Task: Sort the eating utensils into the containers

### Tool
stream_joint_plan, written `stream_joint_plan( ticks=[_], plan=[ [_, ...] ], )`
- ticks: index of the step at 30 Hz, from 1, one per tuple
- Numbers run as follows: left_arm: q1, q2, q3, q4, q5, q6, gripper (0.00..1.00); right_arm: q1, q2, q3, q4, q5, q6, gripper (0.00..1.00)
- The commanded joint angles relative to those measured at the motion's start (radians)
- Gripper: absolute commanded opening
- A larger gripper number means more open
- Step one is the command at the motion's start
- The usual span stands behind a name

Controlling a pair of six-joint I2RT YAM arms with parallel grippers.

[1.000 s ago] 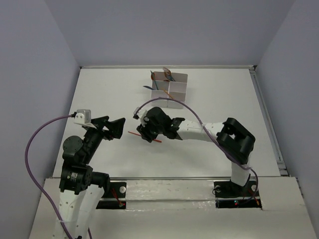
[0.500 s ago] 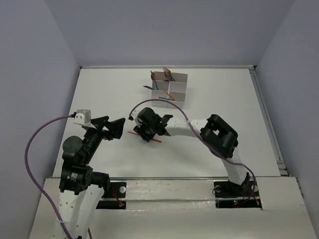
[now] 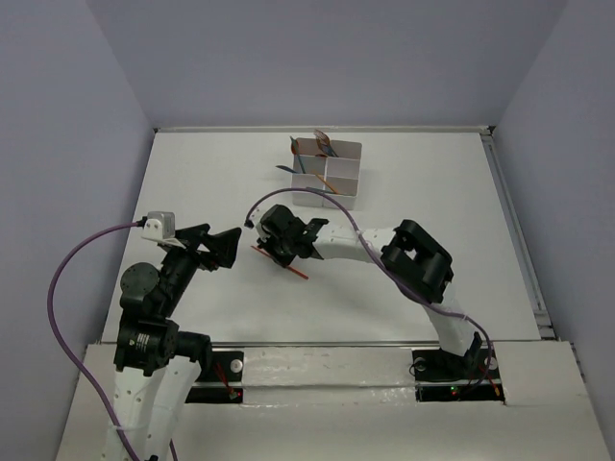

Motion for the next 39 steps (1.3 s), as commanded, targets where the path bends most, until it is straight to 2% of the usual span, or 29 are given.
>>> stream_joint_plan(
  ticks=[1, 4, 7, 10, 14, 15, 17, 25, 34, 39],
  plan=[
    [0.006, -0.014, -0.01, 0.044, 0.002, 0.006, 0.99, 0.008, -0.091, -0.053, 0.106, 0.134, 0.023, 0.07],
    [0.006, -0.01, -0.01, 0.042, 0.002, 0.006, 0.99, -0.026, -0.24, -0.128, 0.237, 0.162, 0.067, 0.07],
    [0.006, -0.008, -0.008, 0.044, 0.002, 0.006, 0.99, -0.12, -0.394, -0.254, 0.481, 0.2, 0.077, 0.07],
    [0.006, -0.004, -0.01, 0.042, 0.003, 0.006, 0.99, -0.197, -0.489, -0.358, 0.604, 0.208, 0.077, 0.07],
    [0.006, 0.004, -0.008, 0.045, 0.011, 0.007, 0.99, -0.332, -0.525, -0.495, 0.91, 0.17, 0.099, 0.07],
    [0.006, 0.004, -0.01, 0.045, 0.012, 0.006, 0.99, -0.369, -0.513, -0.512, 1.038, 0.153, 0.09, 0.07],
    [0.006, 0.009, -0.008, 0.044, 0.009, 0.006, 0.99, -0.398, -0.465, -0.528, 1.177, 0.156, 0.074, 0.07],
    [0.006, 0.022, -0.008, 0.041, 0.005, 0.009, 0.99, -0.464, -0.278, -0.422, 1.33, 0.152, 0.074, 0.07],
    [0.015, 0.039, -0.008, 0.044, 0.012, 0.01, 0.99, -0.464, -0.178, -0.451, 1.481, 0.188, 0.004, 0.07],
    [0.015, 0.042, -0.007, 0.044, 0.012, 0.01, 0.99, -0.464, -0.149, -0.446, 1.488, 0.191, -0.024, 0.07]
  ],
)
